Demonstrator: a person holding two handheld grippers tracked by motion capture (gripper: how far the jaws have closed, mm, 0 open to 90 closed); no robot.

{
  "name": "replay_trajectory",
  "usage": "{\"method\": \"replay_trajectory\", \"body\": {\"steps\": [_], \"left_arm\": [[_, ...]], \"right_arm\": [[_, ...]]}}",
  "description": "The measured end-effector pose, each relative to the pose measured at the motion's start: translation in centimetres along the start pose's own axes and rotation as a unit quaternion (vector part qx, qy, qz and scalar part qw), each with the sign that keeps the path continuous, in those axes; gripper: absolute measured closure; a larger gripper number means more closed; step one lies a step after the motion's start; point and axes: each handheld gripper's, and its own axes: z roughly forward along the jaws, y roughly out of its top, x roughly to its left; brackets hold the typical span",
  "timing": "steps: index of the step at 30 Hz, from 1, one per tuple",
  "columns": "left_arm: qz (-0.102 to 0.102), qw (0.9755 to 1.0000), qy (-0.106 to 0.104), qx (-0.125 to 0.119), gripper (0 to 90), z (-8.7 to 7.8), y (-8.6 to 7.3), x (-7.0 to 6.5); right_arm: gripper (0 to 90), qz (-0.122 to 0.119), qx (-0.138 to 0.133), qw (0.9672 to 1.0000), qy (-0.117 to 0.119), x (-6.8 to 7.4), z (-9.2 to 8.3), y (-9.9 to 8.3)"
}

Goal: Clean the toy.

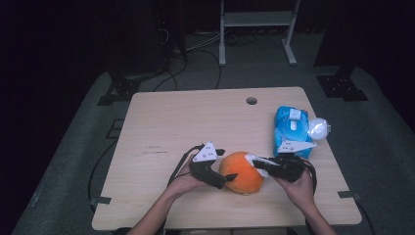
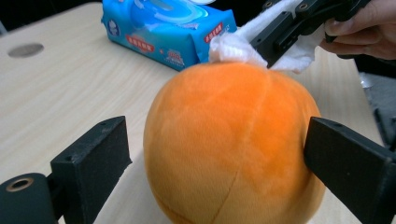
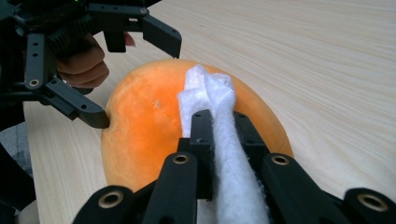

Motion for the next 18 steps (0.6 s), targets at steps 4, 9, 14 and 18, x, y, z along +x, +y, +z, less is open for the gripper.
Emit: {"method": "replay_trajectory", "body": {"steps": [4,9,14,18], "left_arm": [[0.001,0.9998,-0.017,0.007,19.2,0.3,-0.4,-0.1],[0.027,0.9996,0.003,0.005,35.0,-0.2,0.8,-0.8],[0.051,0.9985,0.017,-0.008,37.4,-1.1,1.9,-1.4],[0.04,0.9991,0.014,-0.01,24.5,-0.9,1.4,-1.1]], "right_arm": [[80.0,0.0,0.001,1.0,0.007,0.2,0.2,0.0],[80.0,-0.03,-0.021,0.9993,0.012,1.7,-0.3,1.0],[79.9,-0.049,-0.035,0.998,0.018,2.6,-0.7,1.7],[79.9,-0.028,-0.02,0.9992,0.022,1.5,0.0,1.0]]}}
